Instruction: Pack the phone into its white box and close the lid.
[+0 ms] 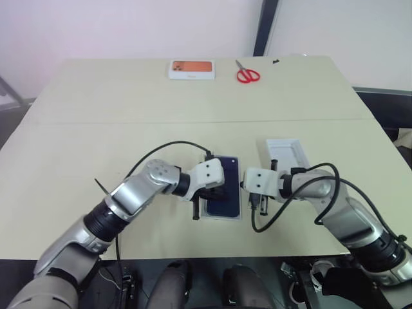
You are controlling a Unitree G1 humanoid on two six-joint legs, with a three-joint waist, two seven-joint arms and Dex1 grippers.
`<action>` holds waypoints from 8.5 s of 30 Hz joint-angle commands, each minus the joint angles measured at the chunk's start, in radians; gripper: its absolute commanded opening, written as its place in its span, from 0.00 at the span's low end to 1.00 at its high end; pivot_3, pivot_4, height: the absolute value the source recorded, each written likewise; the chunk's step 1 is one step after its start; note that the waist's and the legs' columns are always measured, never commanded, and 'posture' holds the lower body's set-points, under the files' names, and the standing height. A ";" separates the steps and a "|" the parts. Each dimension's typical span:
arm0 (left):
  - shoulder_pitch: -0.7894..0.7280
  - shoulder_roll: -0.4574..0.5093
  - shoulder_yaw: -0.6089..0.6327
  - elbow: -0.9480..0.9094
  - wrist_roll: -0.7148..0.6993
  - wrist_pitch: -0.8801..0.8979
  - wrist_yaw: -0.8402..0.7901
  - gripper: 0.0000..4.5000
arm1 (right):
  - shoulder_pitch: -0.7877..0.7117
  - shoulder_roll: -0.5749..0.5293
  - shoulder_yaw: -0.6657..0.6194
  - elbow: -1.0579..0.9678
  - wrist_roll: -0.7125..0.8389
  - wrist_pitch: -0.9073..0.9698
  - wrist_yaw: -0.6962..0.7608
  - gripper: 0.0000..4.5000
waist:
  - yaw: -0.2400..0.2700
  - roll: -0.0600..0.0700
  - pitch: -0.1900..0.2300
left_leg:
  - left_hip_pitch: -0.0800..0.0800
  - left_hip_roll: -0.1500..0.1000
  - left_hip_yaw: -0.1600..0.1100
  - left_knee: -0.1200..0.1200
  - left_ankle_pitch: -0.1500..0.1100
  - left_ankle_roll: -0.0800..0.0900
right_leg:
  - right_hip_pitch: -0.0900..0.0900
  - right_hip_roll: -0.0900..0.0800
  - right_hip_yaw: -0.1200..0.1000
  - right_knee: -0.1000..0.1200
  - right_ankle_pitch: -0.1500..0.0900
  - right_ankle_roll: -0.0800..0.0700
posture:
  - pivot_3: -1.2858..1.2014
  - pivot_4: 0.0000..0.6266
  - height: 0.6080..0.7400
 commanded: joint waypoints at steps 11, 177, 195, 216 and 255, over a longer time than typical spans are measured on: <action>0.011 0.031 0.121 0.006 0.060 0.011 -0.012 0.01 | 0.054 -0.074 -0.107 -0.072 0.038 0.011 0.005 0.00 | -0.004 0.000 0.000 | 0.002 0.000 0.000 0.002 -0.002 0.004 | 0.000 0.000 0.000 0.007 0.000 0.000 | 0.52 0.24 1.00; 0.100 -0.016 0.321 0.110 0.057 -0.339 -0.169 0.00 | -0.210 0.015 -0.385 0.144 1.833 0.684 -1.251 0.99 | -0.017 0.007 0.000 | -0.002 0.000 0.004 0.012 -0.005 0.011 | -0.002 0.001 0.002 0.012 0.000 0.001 | 0.52 0.24 1.00; 0.137 0.060 0.387 0.046 0.109 -0.289 -0.088 0.00 | -0.151 -0.367 -0.016 0.016 0.587 0.092 -0.266 0.01 | -0.019 0.008 0.000 | -0.002 0.001 0.004 0.013 -0.005 0.011 | -0.003 0.001 0.003 0.012 0.000 0.001 | 0.52 0.24 1.00; 0.117 -0.013 0.214 0.053 0.142 -0.220 -0.166 0.00 | -0.050 -0.215 -0.052 -0.080 0.411 0.123 -0.102 0.01 | -0.015 0.008 0.000 | -0.002 0.001 0.003 0.013 -0.005 0.011 | -0.001 0.000 0.002 0.012 0.000 0.001 | 0.52 0.24 1.00; 0.093 -0.016 0.192 0.087 0.195 -0.209 -0.152 0.00 | 0.015 -0.174 -0.118 -0.122 0.334 0.151 -0.056 0.01 | -0.016 0.008 0.000 | -0.002 0.001 0.003 0.014 -0.005 0.011 | -0.001 0.000 0.002 0.012 0.000 0.001 | 0.52 0.24 1.00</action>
